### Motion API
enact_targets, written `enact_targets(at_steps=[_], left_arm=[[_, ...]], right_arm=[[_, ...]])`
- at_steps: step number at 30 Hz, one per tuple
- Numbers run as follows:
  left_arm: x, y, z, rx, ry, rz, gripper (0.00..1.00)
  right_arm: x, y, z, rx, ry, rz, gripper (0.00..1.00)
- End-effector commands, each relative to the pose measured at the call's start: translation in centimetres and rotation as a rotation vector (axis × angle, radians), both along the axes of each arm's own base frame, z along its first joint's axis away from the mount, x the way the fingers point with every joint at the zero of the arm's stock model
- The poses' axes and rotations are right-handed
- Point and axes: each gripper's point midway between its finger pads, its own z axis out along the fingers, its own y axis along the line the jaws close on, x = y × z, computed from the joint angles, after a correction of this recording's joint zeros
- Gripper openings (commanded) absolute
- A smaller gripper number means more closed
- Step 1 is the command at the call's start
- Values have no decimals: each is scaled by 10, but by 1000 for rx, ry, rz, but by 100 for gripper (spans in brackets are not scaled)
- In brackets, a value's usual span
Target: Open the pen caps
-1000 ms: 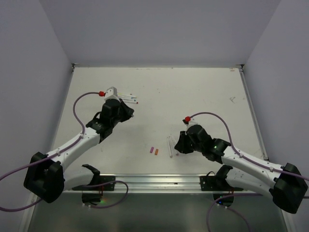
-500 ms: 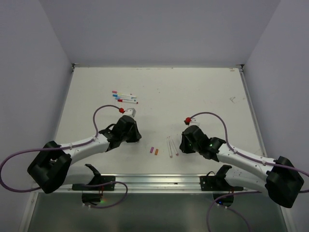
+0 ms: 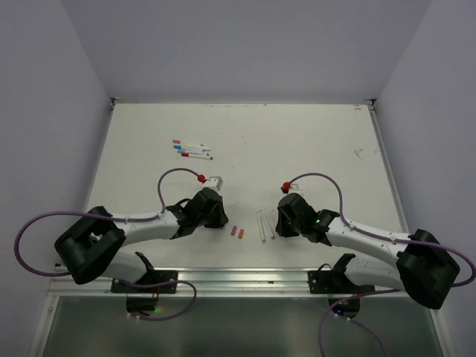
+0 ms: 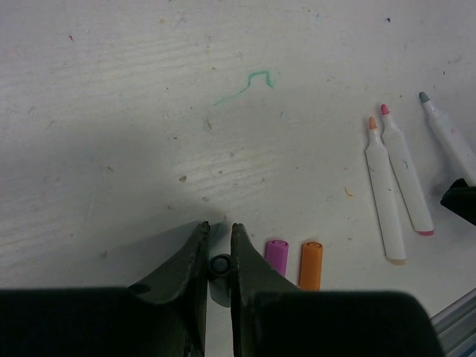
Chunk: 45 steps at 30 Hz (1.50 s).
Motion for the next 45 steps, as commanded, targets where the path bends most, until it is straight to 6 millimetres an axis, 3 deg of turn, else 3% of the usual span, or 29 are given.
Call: enact_targets(at_steps=[1, 14, 23, 29, 40, 45], left_arm=[[4, -7, -3, 1, -1, 9, 8], [-11, -13, -14, 18, 19, 7, 12], [-26, -5, -29, 45, 53, 13, 18], [-30, 4, -32, 61, 55, 28, 25], [-30, 4, -32, 59, 55, 39, 35], [-24, 9, -22, 59, 24, 72, 42]], right_arm=[[7, 2, 1, 19, -24, -38, 0], [6, 1, 2, 16, -20, -36, 13], [7, 3, 2, 12, -16, -24, 23], [8, 5, 3, 13, -15, -17, 27], [9, 9, 6, 26, -17, -6, 33], [10, 12, 13, 49, -38, 14, 35]])
